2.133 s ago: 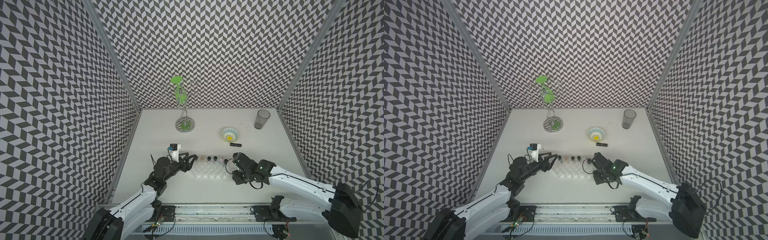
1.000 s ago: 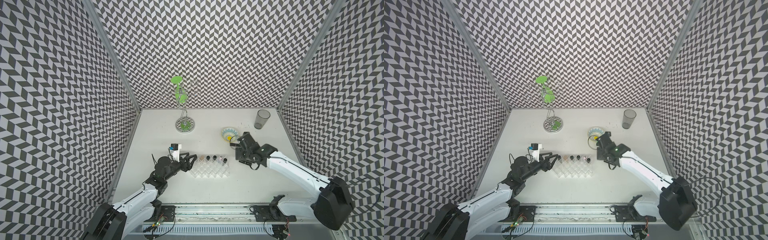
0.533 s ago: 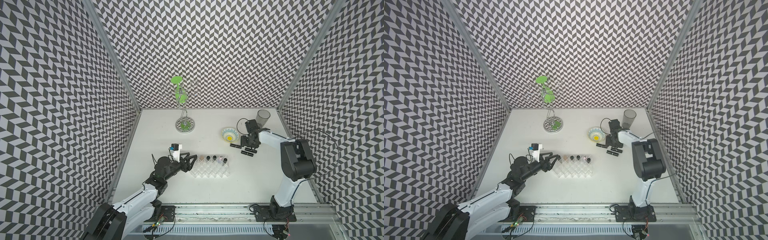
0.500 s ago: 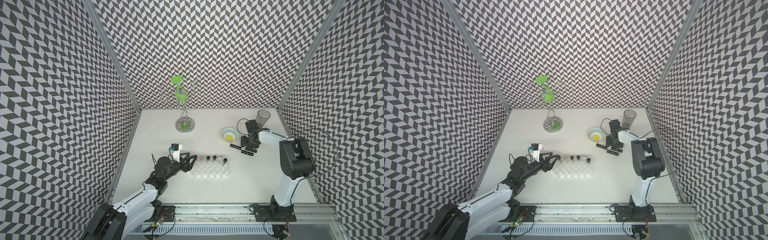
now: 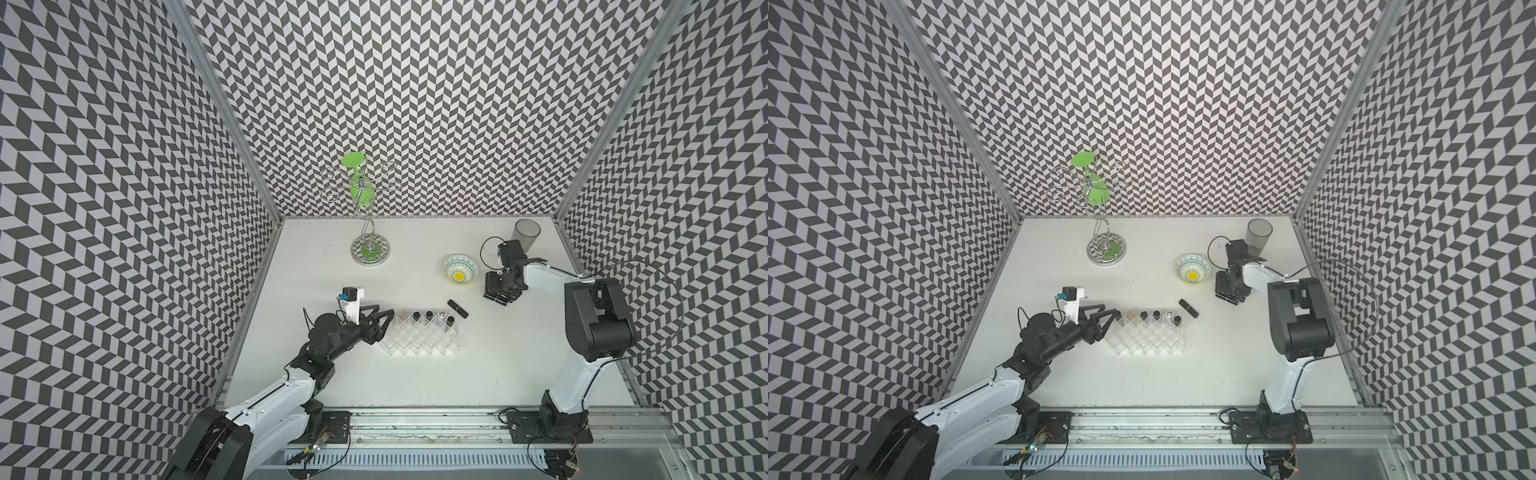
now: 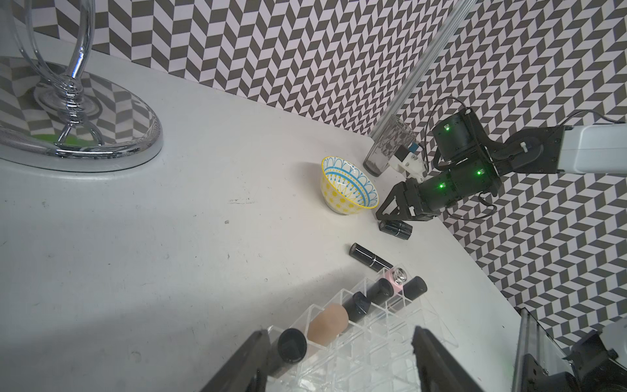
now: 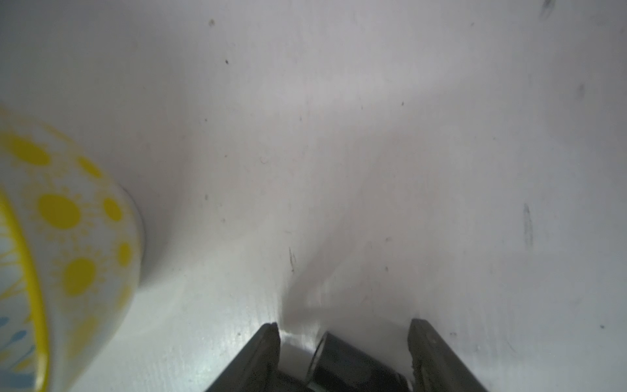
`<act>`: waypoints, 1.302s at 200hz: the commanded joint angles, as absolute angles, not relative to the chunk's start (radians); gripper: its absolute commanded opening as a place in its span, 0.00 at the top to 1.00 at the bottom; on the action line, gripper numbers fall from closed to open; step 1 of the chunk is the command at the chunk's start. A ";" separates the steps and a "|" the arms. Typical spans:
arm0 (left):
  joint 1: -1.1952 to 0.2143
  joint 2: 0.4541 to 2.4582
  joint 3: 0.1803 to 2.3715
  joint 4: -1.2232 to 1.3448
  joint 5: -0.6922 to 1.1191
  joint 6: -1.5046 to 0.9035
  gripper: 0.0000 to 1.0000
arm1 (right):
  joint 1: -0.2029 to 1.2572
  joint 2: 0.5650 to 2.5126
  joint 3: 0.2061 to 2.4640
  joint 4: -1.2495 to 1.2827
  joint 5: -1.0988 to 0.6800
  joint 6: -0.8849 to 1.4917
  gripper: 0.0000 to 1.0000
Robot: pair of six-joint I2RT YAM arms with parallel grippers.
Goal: Arrange the lipsticks in the organizer
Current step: Pick up the lipstick at the center of the board.
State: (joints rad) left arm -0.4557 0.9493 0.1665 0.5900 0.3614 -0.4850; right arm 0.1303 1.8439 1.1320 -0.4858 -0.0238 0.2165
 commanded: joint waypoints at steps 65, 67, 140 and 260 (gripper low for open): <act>-0.453 0.975 0.176 0.620 0.394 -0.469 0.30 | 0.123 1.713 1.025 -0.574 -0.031 0.216 0.35; -0.453 0.976 0.176 0.621 0.395 -0.469 0.30 | 0.124 1.709 1.022 -0.575 -0.034 0.215 0.34; -0.455 0.976 0.167 0.627 0.404 -0.475 0.30 | 0.149 1.701 0.951 -0.557 -0.057 0.210 0.41; -0.454 0.992 0.149 0.696 0.452 -0.521 0.30 | 0.172 1.637 0.929 -0.453 -0.141 0.212 0.80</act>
